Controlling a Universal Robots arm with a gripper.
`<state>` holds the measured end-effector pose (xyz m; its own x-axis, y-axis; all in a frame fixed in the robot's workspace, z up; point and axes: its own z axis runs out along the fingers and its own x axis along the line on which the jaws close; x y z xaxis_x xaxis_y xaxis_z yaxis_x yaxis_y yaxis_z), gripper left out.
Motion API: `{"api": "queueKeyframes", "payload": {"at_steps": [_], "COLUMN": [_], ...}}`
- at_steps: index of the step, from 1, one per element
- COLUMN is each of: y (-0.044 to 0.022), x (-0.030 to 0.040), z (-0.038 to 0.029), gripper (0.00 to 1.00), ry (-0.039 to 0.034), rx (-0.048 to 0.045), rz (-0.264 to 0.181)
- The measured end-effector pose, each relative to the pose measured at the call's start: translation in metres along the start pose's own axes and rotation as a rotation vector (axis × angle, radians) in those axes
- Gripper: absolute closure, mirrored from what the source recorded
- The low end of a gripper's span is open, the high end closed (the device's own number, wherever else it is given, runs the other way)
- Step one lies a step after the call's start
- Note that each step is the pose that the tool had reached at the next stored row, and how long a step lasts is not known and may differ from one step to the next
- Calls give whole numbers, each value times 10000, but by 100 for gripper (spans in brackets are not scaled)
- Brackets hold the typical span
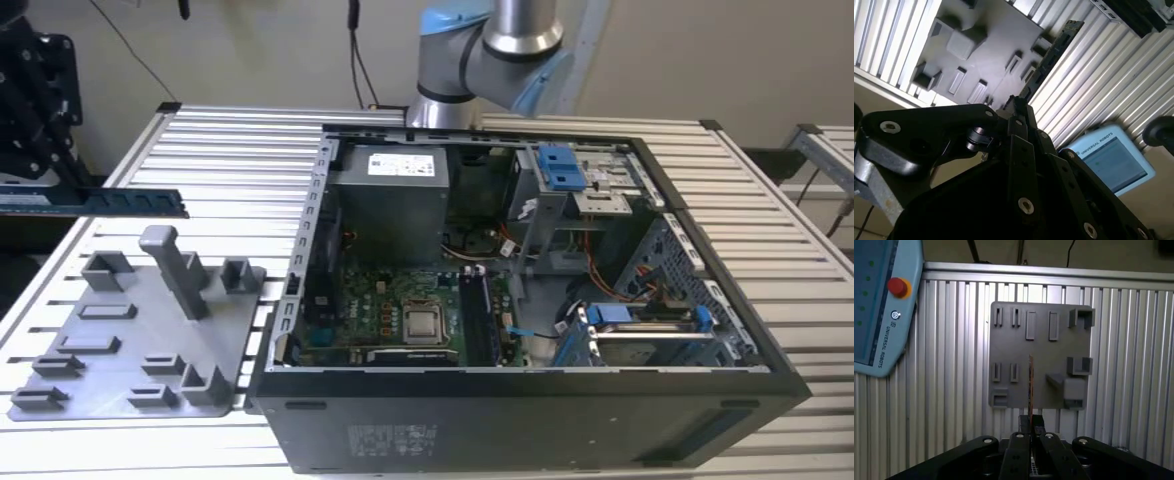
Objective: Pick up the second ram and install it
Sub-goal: 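Pick up the second ram and move it above second insertion slot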
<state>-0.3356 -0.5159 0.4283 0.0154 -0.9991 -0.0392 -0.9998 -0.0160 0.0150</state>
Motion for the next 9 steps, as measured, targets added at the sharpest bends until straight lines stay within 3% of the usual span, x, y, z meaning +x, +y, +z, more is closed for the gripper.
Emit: {"api": "queueKeyframes", "payload": {"at_steps": [9], "y": [-182], "x": [3], "z": [-2], "gripper": [86], "ry": [0], "rx": [0], "rz": [0]}}
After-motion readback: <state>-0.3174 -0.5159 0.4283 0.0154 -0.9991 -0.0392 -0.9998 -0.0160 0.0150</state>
